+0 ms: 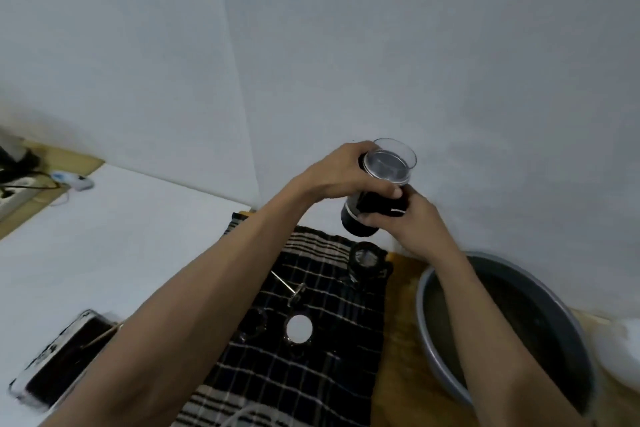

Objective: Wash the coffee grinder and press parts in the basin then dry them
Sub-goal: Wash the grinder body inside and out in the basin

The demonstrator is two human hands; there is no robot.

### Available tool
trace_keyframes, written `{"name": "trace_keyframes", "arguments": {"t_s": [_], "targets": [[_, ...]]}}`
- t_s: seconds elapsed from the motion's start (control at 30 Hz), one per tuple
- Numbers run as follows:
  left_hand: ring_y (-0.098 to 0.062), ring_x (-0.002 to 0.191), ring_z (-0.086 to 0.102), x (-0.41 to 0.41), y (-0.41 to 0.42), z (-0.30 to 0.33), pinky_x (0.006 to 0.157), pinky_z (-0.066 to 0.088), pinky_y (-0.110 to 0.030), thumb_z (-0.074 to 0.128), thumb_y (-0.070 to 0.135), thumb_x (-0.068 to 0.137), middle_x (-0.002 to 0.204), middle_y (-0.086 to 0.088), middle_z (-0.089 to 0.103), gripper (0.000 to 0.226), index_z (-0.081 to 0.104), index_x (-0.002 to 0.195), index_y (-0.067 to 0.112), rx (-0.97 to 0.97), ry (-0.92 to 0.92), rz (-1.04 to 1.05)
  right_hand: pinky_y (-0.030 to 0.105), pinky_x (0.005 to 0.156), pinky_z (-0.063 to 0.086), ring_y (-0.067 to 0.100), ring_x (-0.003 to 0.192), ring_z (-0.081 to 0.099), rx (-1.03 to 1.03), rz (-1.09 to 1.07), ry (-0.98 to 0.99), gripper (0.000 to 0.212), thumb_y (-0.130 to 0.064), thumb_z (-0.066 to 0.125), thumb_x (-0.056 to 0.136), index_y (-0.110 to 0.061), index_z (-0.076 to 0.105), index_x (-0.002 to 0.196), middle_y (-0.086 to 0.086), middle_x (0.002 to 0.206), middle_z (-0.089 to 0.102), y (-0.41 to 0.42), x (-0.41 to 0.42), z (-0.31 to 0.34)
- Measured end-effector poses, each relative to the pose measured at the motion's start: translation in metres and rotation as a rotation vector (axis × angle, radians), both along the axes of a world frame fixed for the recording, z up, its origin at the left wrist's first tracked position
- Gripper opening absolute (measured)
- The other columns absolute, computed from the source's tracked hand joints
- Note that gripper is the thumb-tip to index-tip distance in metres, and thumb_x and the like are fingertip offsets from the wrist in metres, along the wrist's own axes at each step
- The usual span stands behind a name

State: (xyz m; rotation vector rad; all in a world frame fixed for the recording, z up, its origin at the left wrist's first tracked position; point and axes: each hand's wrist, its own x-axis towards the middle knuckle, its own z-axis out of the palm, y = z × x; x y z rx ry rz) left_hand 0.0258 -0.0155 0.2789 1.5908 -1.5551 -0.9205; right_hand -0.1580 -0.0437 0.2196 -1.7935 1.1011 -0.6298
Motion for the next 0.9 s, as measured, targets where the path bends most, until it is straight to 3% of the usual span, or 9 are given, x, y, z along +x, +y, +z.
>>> {"name": "trace_keyframes", "arguments": {"t_s": [0.1, 0.27, 0.4, 0.53, 0.73, 0.9], "targets": [[-0.007, 0.101, 0.068, 0.046, 0.014, -0.019, 0.088, 0.056, -0.029, 0.096, 0.039, 0.064, 0.108, 0.010, 0.072, 0.065, 0.066, 0.119, 0.023, 0.041, -0.059, 0.091, 0.013, 0.071, 0.047, -0.001, 0.097, 0.066, -0.004, 0.077, 0.069, 0.063, -0.039, 0.091, 0.066, -0.027, 0.062, 0.121, -0.015, 0.109, 0.071, 0.001, 0.050, -0.013], [-0.012, 0.099, 0.067, 0.097, 0.030, -0.072, 0.091, 0.058, -0.040, 0.094, 0.041, 0.058, 0.109, 0.007, 0.069, 0.074, 0.061, 0.122, 0.023, 0.133, -0.115, 0.228, 0.014, 0.067, 0.042, 0.014, 0.100, 0.062, 0.048, 0.157, 0.209, 0.075, -0.035, 0.093, 0.066, -0.021, 0.054, 0.128, -0.006, 0.112, 0.066, 0.002, 0.112, -0.055], [-0.016, 0.101, 0.065, 0.116, 0.034, -0.113, 0.081, 0.056, -0.032, 0.092, 0.037, 0.063, 0.116, 0.002, 0.068, 0.077, 0.058, 0.129, 0.020, 0.194, -0.133, 0.259, 0.015, 0.065, 0.045, 0.015, 0.097, 0.062, 0.140, 0.177, 0.290, 0.073, -0.026, 0.093, 0.068, -0.019, 0.053, 0.129, -0.002, 0.114, 0.066, 0.001, 0.141, -0.095], [-0.018, 0.097, 0.065, 0.126, 0.031, -0.148, 0.068, 0.047, -0.024, 0.092, 0.033, 0.066, 0.113, -0.001, 0.068, 0.073, 0.058, 0.129, 0.017, 0.237, -0.131, 0.253, 0.028, 0.082, 0.049, 0.022, 0.106, 0.064, 0.161, 0.130, 0.355, 0.074, -0.021, 0.094, 0.065, -0.016, 0.054, 0.127, 0.002, 0.115, 0.069, -0.002, 0.157, -0.133], [-0.017, 0.093, 0.064, 0.133, 0.017, -0.183, 0.065, 0.046, -0.021, 0.094, 0.033, 0.064, 0.111, 0.001, 0.067, 0.074, 0.059, 0.127, 0.017, 0.288, -0.103, 0.208, 0.025, 0.082, 0.044, 0.020, 0.104, 0.062, 0.210, -0.006, 0.385, 0.072, -0.014, 0.094, 0.064, -0.014, 0.057, 0.126, 0.003, 0.115, 0.069, -0.002, 0.166, -0.168], [-0.018, 0.104, 0.062, 0.142, 0.013, -0.194, 0.079, 0.049, -0.024, 0.091, 0.032, 0.069, 0.125, 0.000, 0.062, 0.082, 0.053, 0.140, 0.015, 0.296, -0.109, 0.137, 0.026, 0.084, 0.045, 0.022, 0.112, 0.063, 0.267, -0.073, 0.372, 0.078, -0.013, 0.092, 0.066, -0.017, 0.053, 0.133, 0.003, 0.123, 0.067, 0.004, 0.168, -0.185]]}}
